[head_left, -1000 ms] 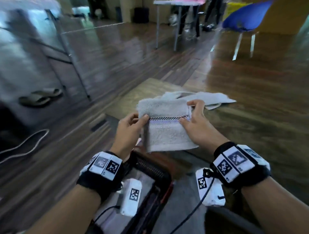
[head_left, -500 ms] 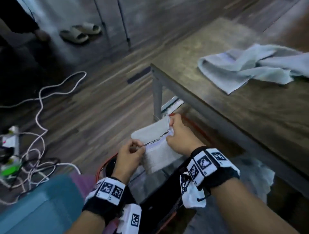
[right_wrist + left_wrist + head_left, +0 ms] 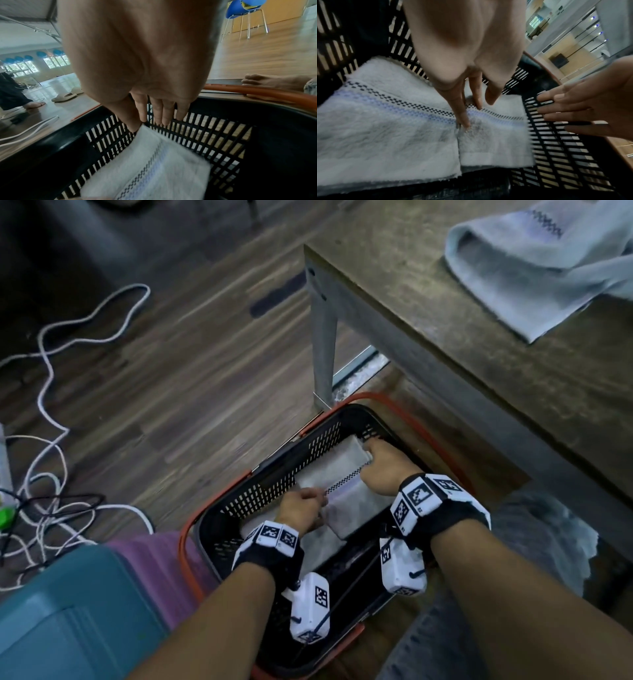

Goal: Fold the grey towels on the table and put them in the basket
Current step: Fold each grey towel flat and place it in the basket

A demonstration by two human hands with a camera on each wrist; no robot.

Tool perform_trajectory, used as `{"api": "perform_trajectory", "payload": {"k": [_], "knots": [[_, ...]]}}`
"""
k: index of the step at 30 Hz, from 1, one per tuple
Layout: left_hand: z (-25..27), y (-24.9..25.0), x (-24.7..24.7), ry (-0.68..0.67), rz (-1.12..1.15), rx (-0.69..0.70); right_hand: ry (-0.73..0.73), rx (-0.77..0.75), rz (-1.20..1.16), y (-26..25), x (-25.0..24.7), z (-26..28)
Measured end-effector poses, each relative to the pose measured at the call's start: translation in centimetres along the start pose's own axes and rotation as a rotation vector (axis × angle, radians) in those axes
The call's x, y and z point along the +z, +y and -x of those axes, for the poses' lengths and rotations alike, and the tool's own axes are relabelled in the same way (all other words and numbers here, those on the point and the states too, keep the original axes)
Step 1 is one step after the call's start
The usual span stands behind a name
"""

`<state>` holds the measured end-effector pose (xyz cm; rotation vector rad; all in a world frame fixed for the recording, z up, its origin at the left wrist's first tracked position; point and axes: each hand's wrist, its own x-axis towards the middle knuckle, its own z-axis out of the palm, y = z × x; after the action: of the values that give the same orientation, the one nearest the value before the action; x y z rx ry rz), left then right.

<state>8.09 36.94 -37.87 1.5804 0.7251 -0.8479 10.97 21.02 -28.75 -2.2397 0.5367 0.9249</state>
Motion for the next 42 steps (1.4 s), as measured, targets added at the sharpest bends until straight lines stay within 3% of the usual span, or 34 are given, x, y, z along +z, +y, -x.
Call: {"api": "perform_trajectory", "payload": {"k": [12,16,21,26,32,36,42], "knots": [[-1.4,-0.2,0.3,0.035,-0.139,0.012,0.006,-0.012,-0.042,1.4,-0.4,-0.6],[0.3,1.7,1.1,0.014,-0.367,0.087,0.038,-0.093,-0.079,0.8,-1.7,0.7],[4.3,5.4,2.4,0.092,-0.5,0.341,0.183,-0.214,-0.153,-0.5,-4.5,4.6],[9.6,9.6,3.9,0.075,-0.158,0.55,0.365,-0.34,-0.18,-0.9,-7.3,10.4],[15.8,15.4,7.0,0.116,-0.145,1.052,0.547,-0.448,-0.355,-0.1,-11.9,16.3],[17.2,19.6,10.5,0.145,-0.367,1.294,0.662,-0.455,-0.34,1.6,-15.5,17.9],[15.4,23.8,14.5,0.168,-1.024,1.263,0.718,-0.389,-0.349,4.7,-18.5,17.4]]}}
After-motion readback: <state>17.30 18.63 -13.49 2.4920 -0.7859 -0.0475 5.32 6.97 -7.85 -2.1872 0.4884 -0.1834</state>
